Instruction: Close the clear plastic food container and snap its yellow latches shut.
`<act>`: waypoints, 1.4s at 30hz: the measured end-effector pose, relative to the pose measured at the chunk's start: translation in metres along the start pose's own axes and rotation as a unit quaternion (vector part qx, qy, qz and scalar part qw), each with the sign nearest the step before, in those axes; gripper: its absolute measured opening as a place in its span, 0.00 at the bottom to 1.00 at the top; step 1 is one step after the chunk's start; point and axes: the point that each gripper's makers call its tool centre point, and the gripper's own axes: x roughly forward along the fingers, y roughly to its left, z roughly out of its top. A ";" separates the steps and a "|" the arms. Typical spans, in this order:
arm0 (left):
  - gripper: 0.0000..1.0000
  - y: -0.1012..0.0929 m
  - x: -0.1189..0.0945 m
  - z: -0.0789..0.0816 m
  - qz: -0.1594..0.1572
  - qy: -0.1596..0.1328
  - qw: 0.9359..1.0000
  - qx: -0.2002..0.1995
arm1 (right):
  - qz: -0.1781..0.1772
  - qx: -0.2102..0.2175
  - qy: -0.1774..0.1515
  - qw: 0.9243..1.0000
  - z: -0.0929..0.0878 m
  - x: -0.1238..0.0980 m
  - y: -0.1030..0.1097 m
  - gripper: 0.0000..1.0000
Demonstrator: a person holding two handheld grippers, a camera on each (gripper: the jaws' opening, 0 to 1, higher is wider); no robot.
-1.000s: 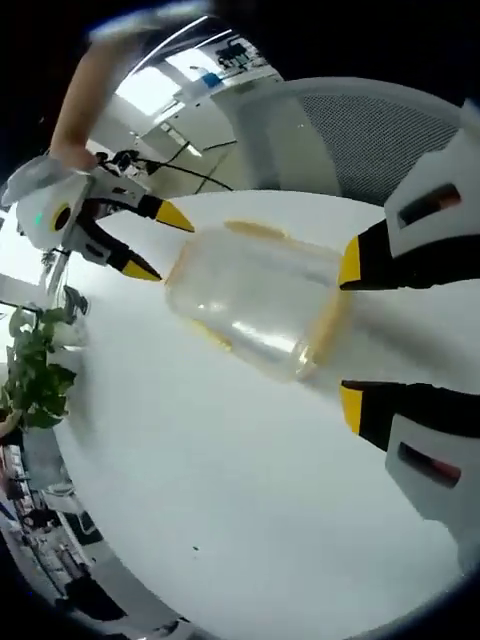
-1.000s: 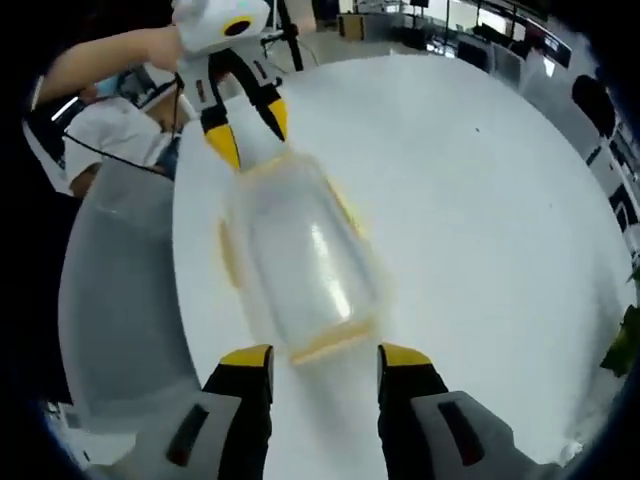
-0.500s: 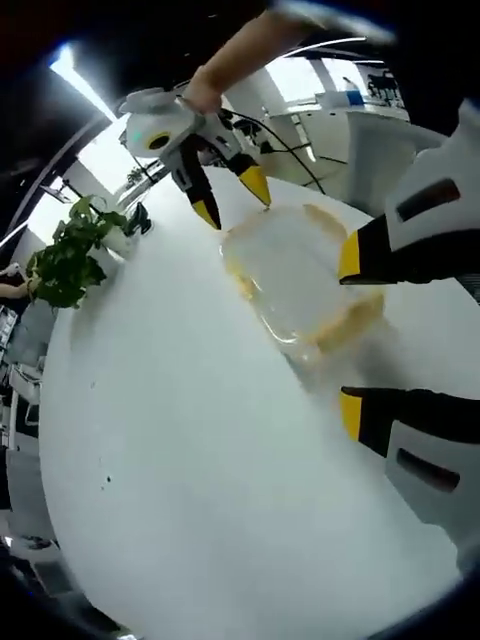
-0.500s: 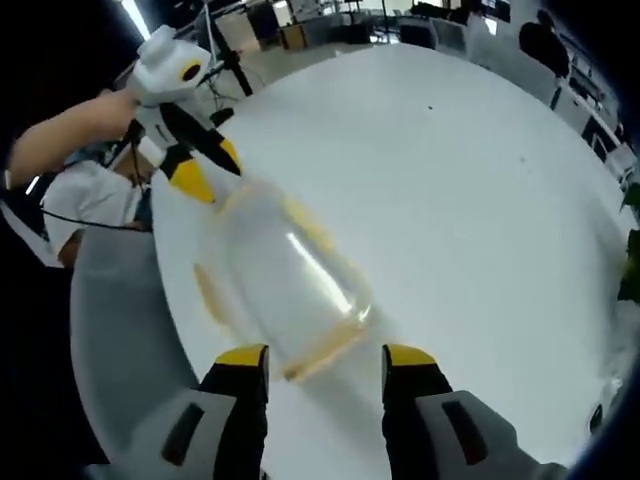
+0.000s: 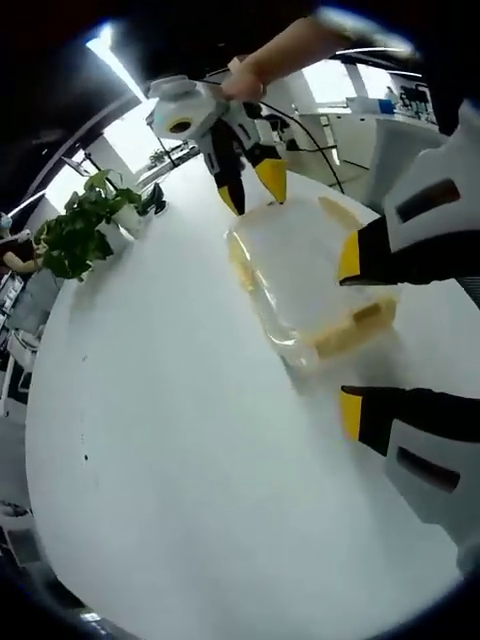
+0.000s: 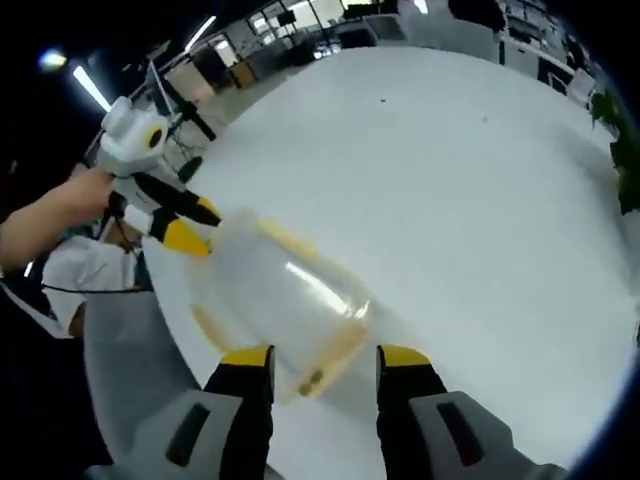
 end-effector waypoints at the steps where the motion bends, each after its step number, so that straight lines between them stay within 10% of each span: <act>1: 0.38 0.000 0.001 0.000 -0.001 0.000 1.000 -0.002 | 0.001 0.003 -0.001 1.000 0.000 0.000 0.001 0.39; 42: 0.32 -0.019 0.017 -0.016 -0.095 0.001 0.983 -0.158 | 0.016 0.068 0.042 0.997 -0.008 0.011 0.004 0.30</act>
